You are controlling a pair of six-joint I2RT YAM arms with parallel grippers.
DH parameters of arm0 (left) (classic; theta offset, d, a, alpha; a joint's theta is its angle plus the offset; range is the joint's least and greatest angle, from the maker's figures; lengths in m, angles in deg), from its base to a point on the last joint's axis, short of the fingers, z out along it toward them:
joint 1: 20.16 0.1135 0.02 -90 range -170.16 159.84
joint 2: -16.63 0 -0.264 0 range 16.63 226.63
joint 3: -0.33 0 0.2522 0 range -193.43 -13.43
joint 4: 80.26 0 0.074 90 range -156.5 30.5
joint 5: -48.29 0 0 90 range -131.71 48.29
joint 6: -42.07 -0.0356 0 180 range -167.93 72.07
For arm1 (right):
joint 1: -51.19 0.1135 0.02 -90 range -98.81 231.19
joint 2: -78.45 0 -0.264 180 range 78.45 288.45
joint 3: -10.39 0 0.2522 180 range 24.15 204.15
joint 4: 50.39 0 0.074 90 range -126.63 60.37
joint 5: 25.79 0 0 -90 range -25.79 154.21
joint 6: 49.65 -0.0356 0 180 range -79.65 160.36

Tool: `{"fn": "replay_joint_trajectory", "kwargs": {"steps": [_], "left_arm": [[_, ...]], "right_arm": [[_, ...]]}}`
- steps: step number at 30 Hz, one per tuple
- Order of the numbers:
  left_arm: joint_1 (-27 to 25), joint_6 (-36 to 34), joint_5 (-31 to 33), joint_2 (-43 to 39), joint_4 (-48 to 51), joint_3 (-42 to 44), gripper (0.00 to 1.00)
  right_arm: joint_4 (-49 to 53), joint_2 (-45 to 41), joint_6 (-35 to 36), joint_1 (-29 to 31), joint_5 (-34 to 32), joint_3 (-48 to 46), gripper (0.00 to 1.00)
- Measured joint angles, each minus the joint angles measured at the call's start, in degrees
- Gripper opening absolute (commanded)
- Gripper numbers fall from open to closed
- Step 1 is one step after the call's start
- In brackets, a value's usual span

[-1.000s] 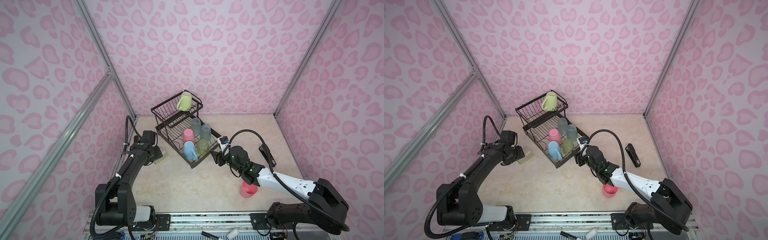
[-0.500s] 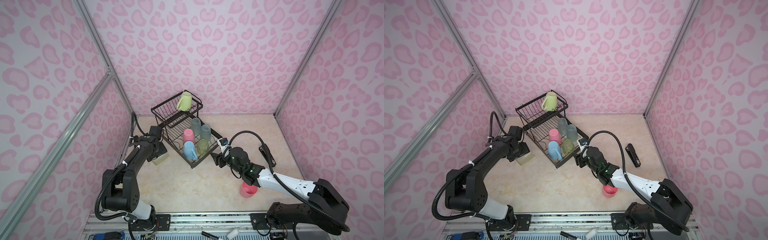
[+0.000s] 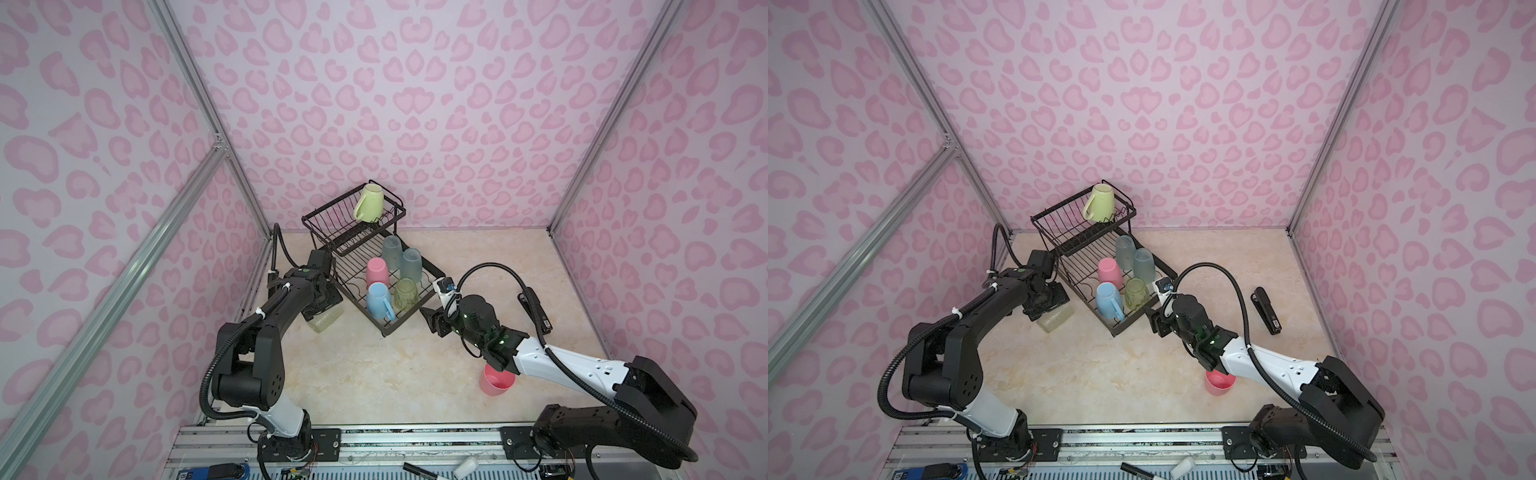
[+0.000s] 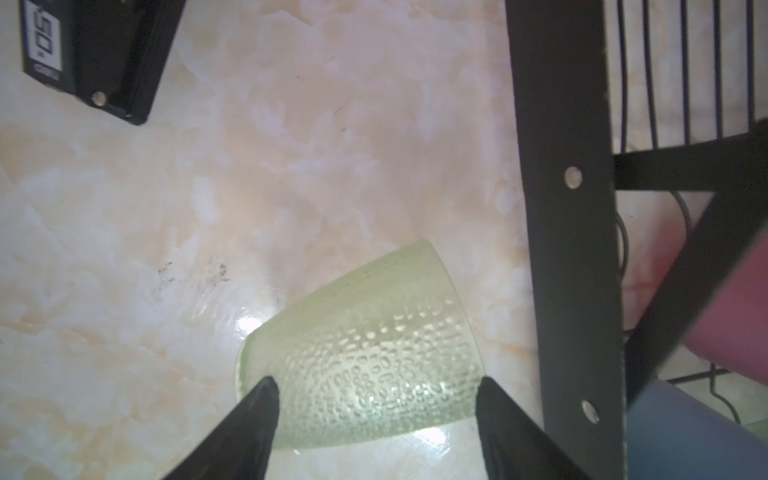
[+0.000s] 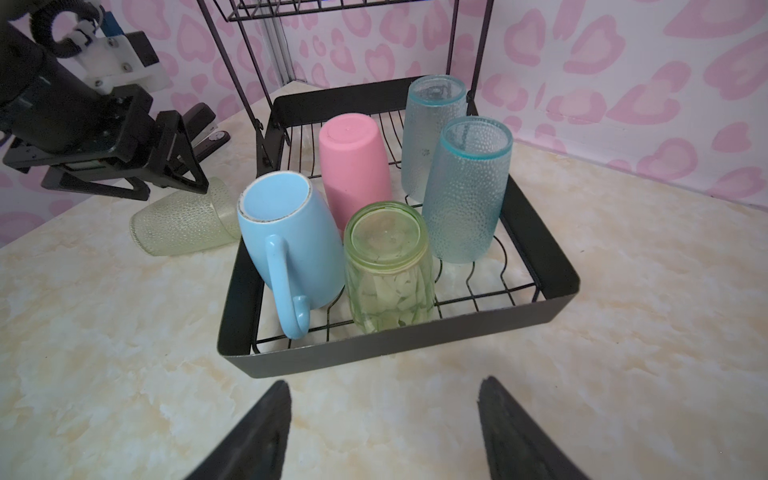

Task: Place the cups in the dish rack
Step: 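Move the left gripper over the green glass lying beside the rack, then lower the open left gripper around the green glass's body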

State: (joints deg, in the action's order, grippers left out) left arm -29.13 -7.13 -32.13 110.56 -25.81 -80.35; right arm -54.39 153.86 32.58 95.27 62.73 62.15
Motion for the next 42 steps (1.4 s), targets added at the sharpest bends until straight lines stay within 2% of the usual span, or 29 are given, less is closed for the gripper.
{"fn": "replay_joint_trajectory", "kwargs": {"steps": [13,22,31,42], "left_arm": [[-0.55,0.11,1.90,3.23,2.05,-0.48,0.75],[-0.55,-2.86,3.06,-1.18,3.41,-0.48,0.76],[0.90,-5.03,3.76,-0.17,6.23,-3.15,0.77],[0.98,2.43,-0.55,1.66,8.13,-7.82,0.77]], "right_arm": [[0.00,0.22,0.07,0.00,0.22,-0.02,0.70],[-0.15,0.66,0.44,0.00,0.50,-0.13,0.70],[-0.35,0.66,0.46,0.00,1.09,-0.22,0.70],[-0.37,0.70,0.48,0.00,1.07,-0.28,0.70]]}}
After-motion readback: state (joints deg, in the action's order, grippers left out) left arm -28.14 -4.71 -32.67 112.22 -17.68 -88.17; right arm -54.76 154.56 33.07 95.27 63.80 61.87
